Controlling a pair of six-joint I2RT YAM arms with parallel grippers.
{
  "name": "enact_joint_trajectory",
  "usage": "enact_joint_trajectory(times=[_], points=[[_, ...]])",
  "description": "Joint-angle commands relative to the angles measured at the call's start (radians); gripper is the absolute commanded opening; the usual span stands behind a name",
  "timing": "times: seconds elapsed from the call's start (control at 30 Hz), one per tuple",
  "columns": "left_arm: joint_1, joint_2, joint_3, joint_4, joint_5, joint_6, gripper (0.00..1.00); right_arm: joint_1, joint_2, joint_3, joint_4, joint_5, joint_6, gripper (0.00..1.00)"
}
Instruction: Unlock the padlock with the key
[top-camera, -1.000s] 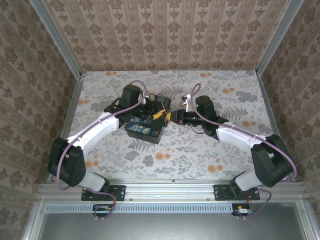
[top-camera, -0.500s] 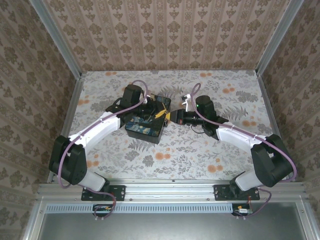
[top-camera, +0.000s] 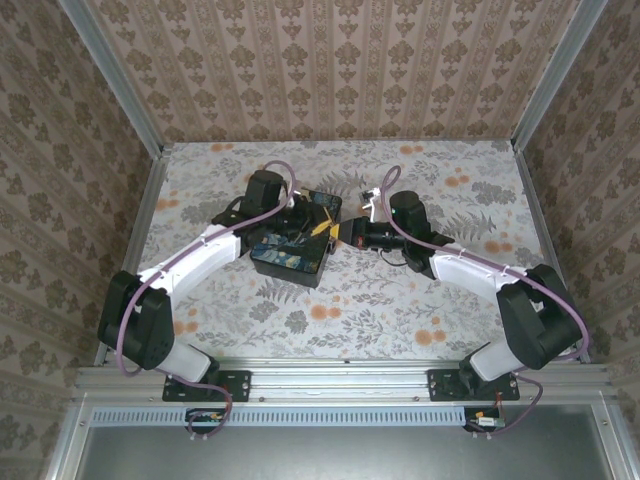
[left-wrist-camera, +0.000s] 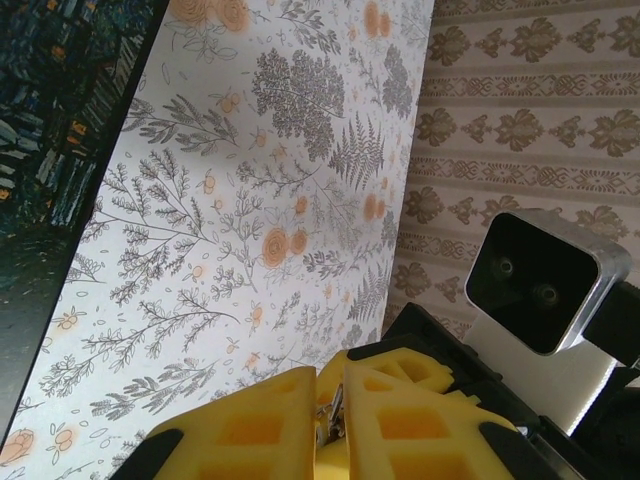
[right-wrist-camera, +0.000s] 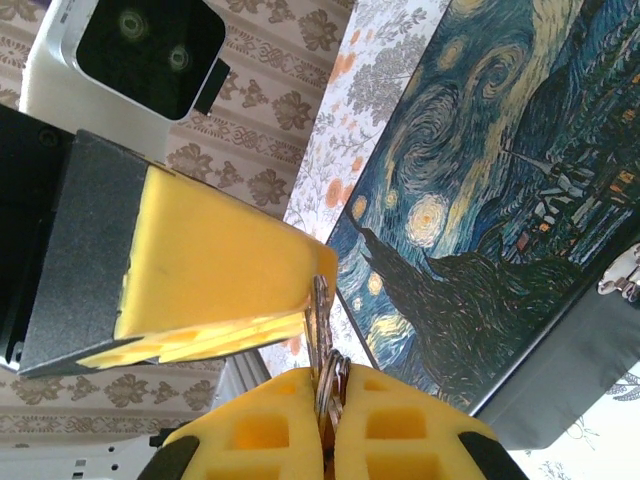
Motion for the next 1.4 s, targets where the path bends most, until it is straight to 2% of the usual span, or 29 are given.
enact_joint_trajectory(times=[0.0,0.5,0.57,0.63,0.73,0.83,0.93,1.03,1.1,1.23,1.37], points=[[0.005,-0.028,-0.022,0.026,0.014,-0.018,0.16,0.008,0.012,0.020,0.041,-0.005,0.023,0.03],[0.012,-0.033,-0.027,0.053,0.043,-0.005,0.11,0.023,0.022,0.036,0.045,-0.018,0.025,0.04],[0.013,-0.031,-0.028,0.057,0.043,-0.004,0.08,0.023,0.023,0.035,0.045,-0.018,0.026,0.05],[0.012,-0.030,-0.027,0.052,0.043,-0.001,0.05,0.023,0.020,0.034,0.045,-0.021,0.024,0.08],[0.018,-0.033,-0.026,0.023,0.037,0.013,0.00,0.017,0.000,0.033,-0.001,-0.016,-0.014,0.26],[0.022,-0.041,-0.013,-0.040,0.014,0.045,0.00,-0.002,-0.036,0.035,-0.127,-0.015,-0.106,0.46],[0.021,-0.050,0.007,-0.123,-0.015,0.088,0.00,-0.024,-0.095,0.042,-0.323,-0.013,-0.275,0.54],[0.021,-0.061,0.008,-0.172,-0.042,0.108,0.00,-0.038,-0.192,0.050,-0.490,0.054,-0.439,0.56],[0.021,-0.061,0.003,-0.175,-0.047,0.101,0.00,-0.038,-0.226,0.054,-0.530,0.097,-0.510,0.54],[0.018,-0.048,0.014,-0.178,-0.051,0.083,0.00,-0.006,-0.237,0.069,-0.508,0.133,-0.595,0.47],[0.015,-0.030,0.044,-0.206,-0.055,0.074,0.00,0.095,-0.217,0.091,-0.486,0.295,-0.733,0.45]])
